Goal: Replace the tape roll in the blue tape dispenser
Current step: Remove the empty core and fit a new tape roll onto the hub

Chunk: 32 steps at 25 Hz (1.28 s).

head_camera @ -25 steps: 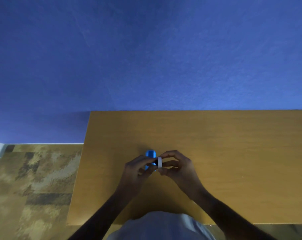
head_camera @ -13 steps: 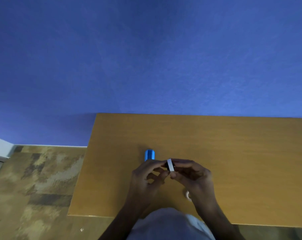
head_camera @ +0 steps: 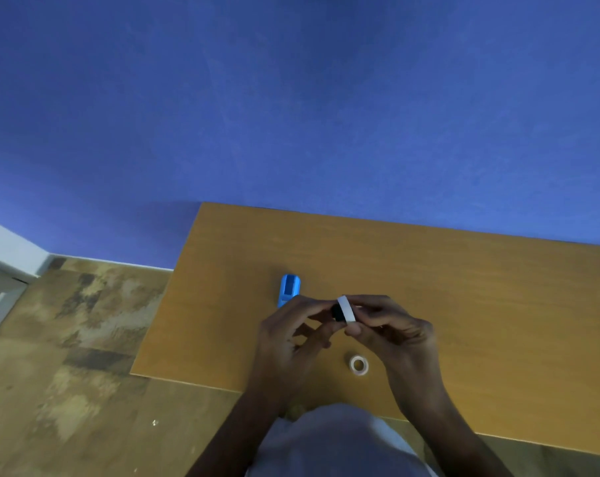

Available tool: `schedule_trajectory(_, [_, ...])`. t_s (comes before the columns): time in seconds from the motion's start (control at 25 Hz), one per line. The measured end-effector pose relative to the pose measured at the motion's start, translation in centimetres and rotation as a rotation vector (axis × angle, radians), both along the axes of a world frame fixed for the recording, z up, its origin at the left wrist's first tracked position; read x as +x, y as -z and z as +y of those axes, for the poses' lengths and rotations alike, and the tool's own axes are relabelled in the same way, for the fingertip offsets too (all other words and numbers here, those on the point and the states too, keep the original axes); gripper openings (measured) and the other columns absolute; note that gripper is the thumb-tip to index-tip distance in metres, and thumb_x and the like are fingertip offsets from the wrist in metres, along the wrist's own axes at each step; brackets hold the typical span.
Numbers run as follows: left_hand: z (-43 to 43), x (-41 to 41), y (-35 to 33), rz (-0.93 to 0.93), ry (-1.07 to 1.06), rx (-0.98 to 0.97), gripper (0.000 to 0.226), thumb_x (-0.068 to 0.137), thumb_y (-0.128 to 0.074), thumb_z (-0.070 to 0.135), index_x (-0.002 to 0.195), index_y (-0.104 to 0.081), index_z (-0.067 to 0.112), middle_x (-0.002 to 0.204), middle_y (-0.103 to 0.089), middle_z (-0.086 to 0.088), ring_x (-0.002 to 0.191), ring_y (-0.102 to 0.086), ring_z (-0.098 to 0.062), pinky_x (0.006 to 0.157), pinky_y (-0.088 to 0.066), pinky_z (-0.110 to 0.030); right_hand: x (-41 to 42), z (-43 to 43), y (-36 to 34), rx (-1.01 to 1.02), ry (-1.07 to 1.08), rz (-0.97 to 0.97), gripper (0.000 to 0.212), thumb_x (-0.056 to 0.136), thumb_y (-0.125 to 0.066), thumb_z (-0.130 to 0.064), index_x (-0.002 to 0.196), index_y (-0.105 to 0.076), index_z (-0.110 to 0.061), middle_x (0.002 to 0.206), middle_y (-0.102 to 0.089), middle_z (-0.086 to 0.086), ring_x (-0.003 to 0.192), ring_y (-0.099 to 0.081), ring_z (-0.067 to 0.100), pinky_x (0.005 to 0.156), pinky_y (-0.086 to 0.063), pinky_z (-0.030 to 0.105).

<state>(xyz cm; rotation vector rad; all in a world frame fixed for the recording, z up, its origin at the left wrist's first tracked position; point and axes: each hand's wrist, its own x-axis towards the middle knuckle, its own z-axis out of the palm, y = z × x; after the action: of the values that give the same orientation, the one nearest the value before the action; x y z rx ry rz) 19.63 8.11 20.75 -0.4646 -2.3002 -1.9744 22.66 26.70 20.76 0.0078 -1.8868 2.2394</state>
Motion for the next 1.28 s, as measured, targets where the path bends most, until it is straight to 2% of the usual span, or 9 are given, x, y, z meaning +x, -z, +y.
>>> schedule_trajectory(0.16, [-0.6,0.3,0.3,-0.019,0.001,-0.013,0.018,0.099,-0.076,0.013,0.116,-0.081,0.018,0.108,-0.079,0.009,0.094,-0.080,-0.018,0.061,-0.069,-0.041,0.6,-0.5,0.0,-0.018,0.030,-0.030,0.007,0.087,-0.077,0.006,0.093,-0.080,0.008,0.116,-0.077,0.019,0.105,-0.076,0.043,0.081,-0.064,0.049])
schedule_trajectory(0.28, [-0.6,0.9,0.3,-0.054,0.009,-0.013,0.018,0.096,-0.078,0.013,0.113,-0.081,0.017,0.108,-0.081,0.010,0.096,-0.080,-0.017,0.060,-0.069,-0.041,1.7,-0.1,0.1,-0.022,0.082,-0.086,0.014,0.088,-0.078,0.000,0.099,-0.079,0.007,0.115,-0.077,0.018,0.096,-0.073,0.048,0.075,-0.059,0.065])
schedule_trajectory(0.4, [-1.7,0.6,0.5,-0.067,-0.016,-0.007,0.023,0.093,-0.081,0.012,0.112,-0.080,0.023,0.104,-0.082,0.012,0.089,-0.079,-0.013,0.061,-0.070,-0.041,1.1,0.9,1.6,0.020,0.140,-0.226,0.023,0.087,-0.085,0.002,0.107,-0.077,-0.008,0.107,-0.082,0.009,0.091,-0.078,0.037,0.066,-0.055,0.062])
schedule_trajectory(0.56, [-4.4,-1.0,1.2,-0.194,0.005,0.054,0.022,0.091,-0.081,0.018,0.109,-0.081,0.030,0.099,-0.083,0.002,0.084,-0.077,-0.019,0.063,-0.065,-0.033,-0.5,2.2,7.6,0.364,0.221,-0.357,0.043,0.084,-0.091,0.001,0.106,-0.071,-0.030,0.105,-0.080,-0.006,0.090,-0.078,0.011,0.064,-0.063,0.032])
schedule_trajectory(0.64, [-5.6,-1.9,1.5,-0.232,0.010,0.059,0.024,0.091,-0.079,0.013,0.108,-0.082,0.029,0.100,-0.082,-0.005,0.089,-0.077,-0.024,0.064,-0.065,-0.033,-1.3,2.5,11.8,0.584,0.224,-0.406,0.050,0.078,-0.093,-0.001,0.108,-0.068,-0.033,0.110,-0.077,-0.006,0.090,-0.076,0.014,0.060,-0.063,0.039])
schedule_trajectory(0.8, [-7.1,-4.2,1.9,-0.243,0.077,0.080,0.022,0.088,-0.081,0.017,0.109,-0.081,0.027,0.101,-0.082,-0.006,0.090,-0.077,-0.026,0.064,-0.067,-0.045,-2.6,1.7,19.1,0.958,0.076,-0.472,0.055,0.073,-0.085,-0.001,0.118,-0.069,-0.027,0.115,-0.072,0.001,0.096,-0.073,0.031,0.073,-0.062,0.047])
schedule_trajectory(0.92, [-8.3,-6.2,1.9,-0.218,0.075,0.066,0.026,0.086,-0.083,0.012,0.108,-0.079,0.025,0.097,-0.081,-0.001,0.086,-0.076,-0.021,0.063,-0.068,-0.054,-3.7,0.4,21.7,1.082,0.028,-0.549,0.044,0.079,-0.079,-0.005,0.120,-0.069,-0.020,0.120,-0.071,0.007,0.104,-0.073,0.036,0.074,-0.062,0.046])
schedule_trajectory(1.0, [-9.0,-7.4,1.9,-0.209,0.077,0.067,0.031,0.085,-0.083,0.010,0.112,-0.079,0.025,0.096,-0.080,-0.003,0.085,-0.076,-0.022,0.064,-0.067,-0.050,-4.6,-0.4,22.7,1.164,0.022,-0.594,0.040,0.083,-0.077,-0.009,0.121,-0.068,-0.017,0.120,-0.071,0.008,0.108,-0.071,0.037,0.080,-0.059,0.047])
schedule_trajectory(1.28, [-10.6,-9.3,2.2,-0.197,0.047,0.041,0.023,0.088,-0.081,0.013,0.110,-0.081,0.017,0.096,-0.077,-0.001,0.083,-0.073,-0.023,0.065,-0.063,-0.052,-5.0,-2.6,24.6,1.403,-0.124,-0.600,0.046,0.086,-0.083,-0.020,0.130,-0.067,-0.017,0.131,-0.068,0.006,0.120,-0.068,0.033,0.091,-0.058,0.049])
